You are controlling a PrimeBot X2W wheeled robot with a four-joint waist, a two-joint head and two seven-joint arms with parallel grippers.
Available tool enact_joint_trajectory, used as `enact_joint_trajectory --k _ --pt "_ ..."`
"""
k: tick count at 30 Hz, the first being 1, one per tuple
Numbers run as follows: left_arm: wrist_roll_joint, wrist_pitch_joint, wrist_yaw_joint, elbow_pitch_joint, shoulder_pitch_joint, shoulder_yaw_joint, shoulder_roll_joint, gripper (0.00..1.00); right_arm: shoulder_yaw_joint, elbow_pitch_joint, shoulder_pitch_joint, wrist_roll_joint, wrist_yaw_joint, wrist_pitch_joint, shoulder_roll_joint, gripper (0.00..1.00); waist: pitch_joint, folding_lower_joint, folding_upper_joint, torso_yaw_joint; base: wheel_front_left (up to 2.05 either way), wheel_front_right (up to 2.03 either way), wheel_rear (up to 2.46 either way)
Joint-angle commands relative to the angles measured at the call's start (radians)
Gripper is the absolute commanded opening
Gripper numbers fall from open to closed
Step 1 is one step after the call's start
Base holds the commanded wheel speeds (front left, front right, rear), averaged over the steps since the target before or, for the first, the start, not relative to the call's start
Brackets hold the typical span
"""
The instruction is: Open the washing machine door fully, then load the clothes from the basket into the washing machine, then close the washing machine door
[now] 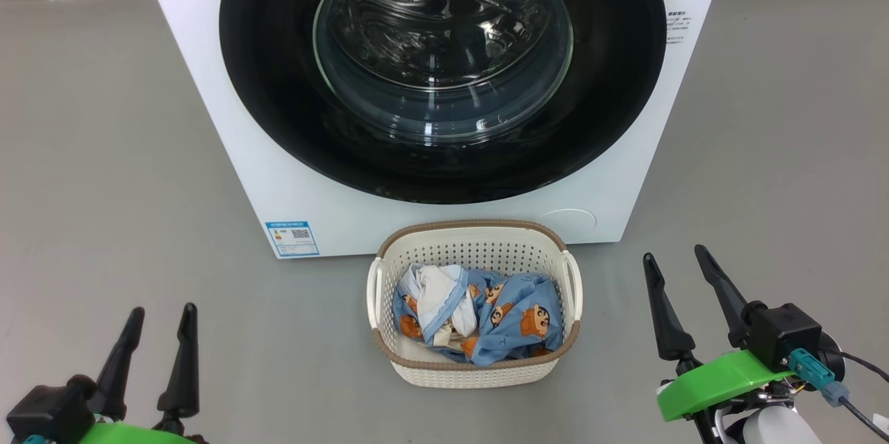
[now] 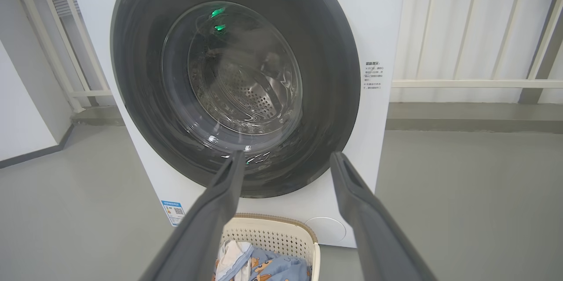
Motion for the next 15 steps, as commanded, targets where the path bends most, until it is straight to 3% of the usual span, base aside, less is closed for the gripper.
enact_joint_trajectory --k 1,15 --pt "0.013 -0.011 -0.003 -0.018 -0.047 0.042 0.024 1.0 0.024 -0.023 -0.034 0.004 0.005 -0.012 -0.008 1.0 0.0 0.0 0.0 0.0 0.0 0.0 0.0" --pt "0.02 -0.011 -0.003 -0.02 -0.044 0.053 0.023 1.0 0.032 -0.027 -0.039 0.021 0.005 -0.012 -0.008 1.0 0.001 0.0 0.0 0.0 0.0 0.0 0.0"
